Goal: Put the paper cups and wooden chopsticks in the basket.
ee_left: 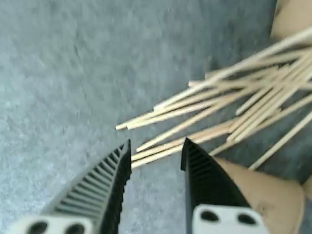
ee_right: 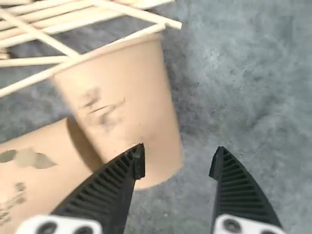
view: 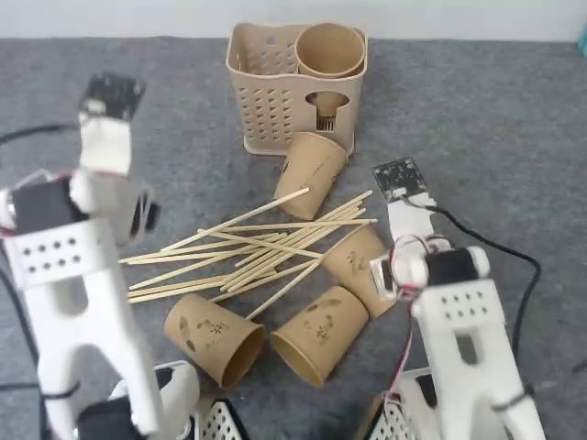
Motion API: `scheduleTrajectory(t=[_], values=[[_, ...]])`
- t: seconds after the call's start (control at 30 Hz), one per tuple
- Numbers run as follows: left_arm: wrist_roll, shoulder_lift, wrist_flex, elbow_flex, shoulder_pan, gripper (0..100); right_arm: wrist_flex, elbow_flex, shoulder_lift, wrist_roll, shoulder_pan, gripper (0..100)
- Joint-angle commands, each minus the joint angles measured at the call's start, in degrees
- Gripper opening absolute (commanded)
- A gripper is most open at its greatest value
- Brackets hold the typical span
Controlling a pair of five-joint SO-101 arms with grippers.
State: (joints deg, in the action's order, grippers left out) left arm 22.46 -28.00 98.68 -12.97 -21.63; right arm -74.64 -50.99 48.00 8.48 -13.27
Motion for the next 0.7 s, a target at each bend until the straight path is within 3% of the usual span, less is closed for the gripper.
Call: scheduleTrajectory(t=[0.0, 0.17, 0.27, 0.47, 0.57, 0.67], values=[[5.01, -3.78, 1.85, -5.93, -1.23, 16, -2.77, 1.05, 8.13, 1.41, -2.68, 23.1], [13.27, -3.87, 1.93, -14.46, -0.79, 16, -6.55, 0.7, 12.0, 4.04, -11.56, 23.4], [18.37, -3.69, 1.93, -17.36, -1.14, 16, -8.75, -0.97, 11.3, 11.69, -22.73, 23.3], [21.19, -3.96, 1.67, -22.81, -1.05, 16, -4.35, -3.87, 7.6, 10.11, -42.07, 23.4], [21.19, -4.04, 0.09, -25.01, -1.23, 16, -2.33, -3.87, 3.74, 10.11, -44.97, 24.6], [21.01, -4.04, -3.6, -28.26, -1.23, 16, 0.4, -3.87, -0.48, 7.47, -45.14, 31.9]])
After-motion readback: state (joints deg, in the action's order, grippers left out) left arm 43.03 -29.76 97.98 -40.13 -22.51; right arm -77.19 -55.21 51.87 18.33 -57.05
